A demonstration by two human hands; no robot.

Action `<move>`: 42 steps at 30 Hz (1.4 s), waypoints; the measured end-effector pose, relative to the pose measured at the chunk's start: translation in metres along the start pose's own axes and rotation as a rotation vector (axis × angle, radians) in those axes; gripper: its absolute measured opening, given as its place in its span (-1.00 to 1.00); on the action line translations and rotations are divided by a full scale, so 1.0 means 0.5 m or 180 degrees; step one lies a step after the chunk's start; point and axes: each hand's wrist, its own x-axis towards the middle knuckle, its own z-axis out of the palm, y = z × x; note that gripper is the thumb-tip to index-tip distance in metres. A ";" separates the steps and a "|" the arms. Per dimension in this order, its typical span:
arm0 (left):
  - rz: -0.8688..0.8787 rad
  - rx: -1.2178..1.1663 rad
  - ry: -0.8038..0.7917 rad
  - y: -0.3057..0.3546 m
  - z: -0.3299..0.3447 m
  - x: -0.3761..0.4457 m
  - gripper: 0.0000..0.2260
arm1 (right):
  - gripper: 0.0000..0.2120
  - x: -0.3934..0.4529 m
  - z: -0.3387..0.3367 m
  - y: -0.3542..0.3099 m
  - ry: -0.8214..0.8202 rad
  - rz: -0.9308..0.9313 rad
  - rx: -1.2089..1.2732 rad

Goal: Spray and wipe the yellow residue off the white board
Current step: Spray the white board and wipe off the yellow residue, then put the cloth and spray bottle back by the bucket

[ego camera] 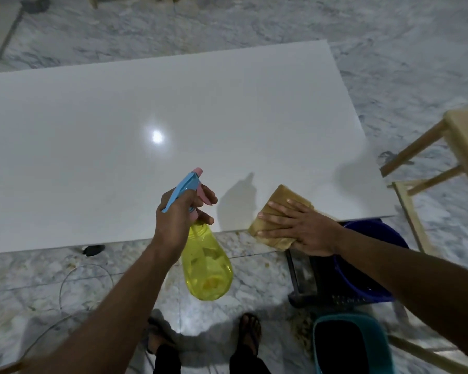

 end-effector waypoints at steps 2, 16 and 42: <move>-0.0003 -0.0019 -0.0033 0.005 0.016 -0.001 -0.80 | -0.36 -0.014 0.004 0.011 -0.0031 0.0001 0.0011; -0.0039 0.0120 -0.0412 0.007 0.145 0.000 -0.79 | -0.35 -0.266 0.029 0.136 -0.0379 0.0643 0.0306; -0.0152 0.0058 -0.0752 0.018 0.052 -0.058 -0.81 | -0.28 -0.054 0.006 -0.062 0.0729 0.4461 0.2395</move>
